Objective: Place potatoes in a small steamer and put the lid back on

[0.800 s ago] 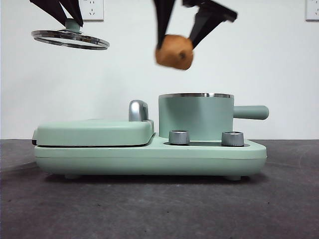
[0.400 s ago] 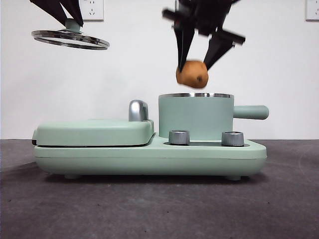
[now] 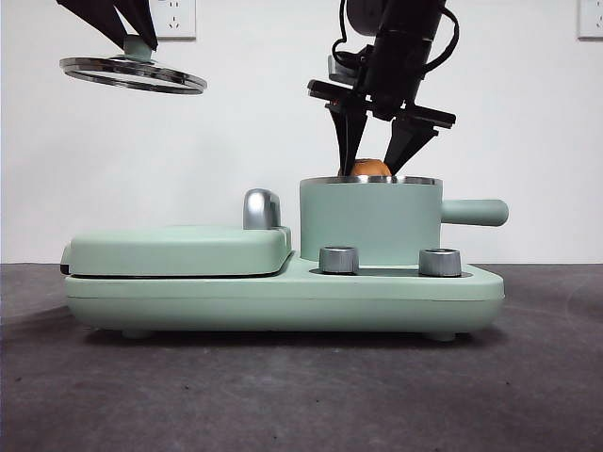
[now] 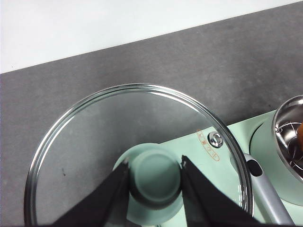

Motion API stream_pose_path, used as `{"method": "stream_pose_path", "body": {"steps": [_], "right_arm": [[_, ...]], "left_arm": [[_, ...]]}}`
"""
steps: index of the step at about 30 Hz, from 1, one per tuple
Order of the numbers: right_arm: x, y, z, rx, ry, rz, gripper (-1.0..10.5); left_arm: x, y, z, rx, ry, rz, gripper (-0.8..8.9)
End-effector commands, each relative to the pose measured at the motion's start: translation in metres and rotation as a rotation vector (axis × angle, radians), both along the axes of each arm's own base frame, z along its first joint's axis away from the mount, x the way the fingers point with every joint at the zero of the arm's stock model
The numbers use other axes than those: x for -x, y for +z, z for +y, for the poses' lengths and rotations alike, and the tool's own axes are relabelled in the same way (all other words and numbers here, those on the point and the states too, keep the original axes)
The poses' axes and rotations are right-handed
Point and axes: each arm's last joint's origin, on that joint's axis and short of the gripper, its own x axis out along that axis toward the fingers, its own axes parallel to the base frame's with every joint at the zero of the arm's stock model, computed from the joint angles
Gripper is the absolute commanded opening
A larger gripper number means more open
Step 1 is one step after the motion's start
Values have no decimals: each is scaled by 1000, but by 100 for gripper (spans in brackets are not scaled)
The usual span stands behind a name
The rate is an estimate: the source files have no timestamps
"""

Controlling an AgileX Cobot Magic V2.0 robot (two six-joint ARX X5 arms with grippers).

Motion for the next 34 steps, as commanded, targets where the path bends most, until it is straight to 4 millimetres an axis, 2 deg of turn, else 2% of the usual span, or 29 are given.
{"method": "stream_pose_path", "body": {"steps": [1,13,20,24,28,34], "right_arm": [[-4,-3,6,23,17,-18,198],[-5,-10,6,65,16,4,205],[-5,-11,6,65,16,11,383],[-5,-8,6,58,16,-4,405],[0,14,4,45,16,-23,405],[26,71,-8,32,19,-54,404]], "left_arm": [[2,12,-1,8,-8,-62,5],[2,11,-1,6,-8,-53,5],[2,11,-1,5,-8,-47,5],[2,10,-1,4,-8,-41,5],[2,10,-1,3,-8,-39,5],[3,10,-2,10,-20,-36,5]]}}
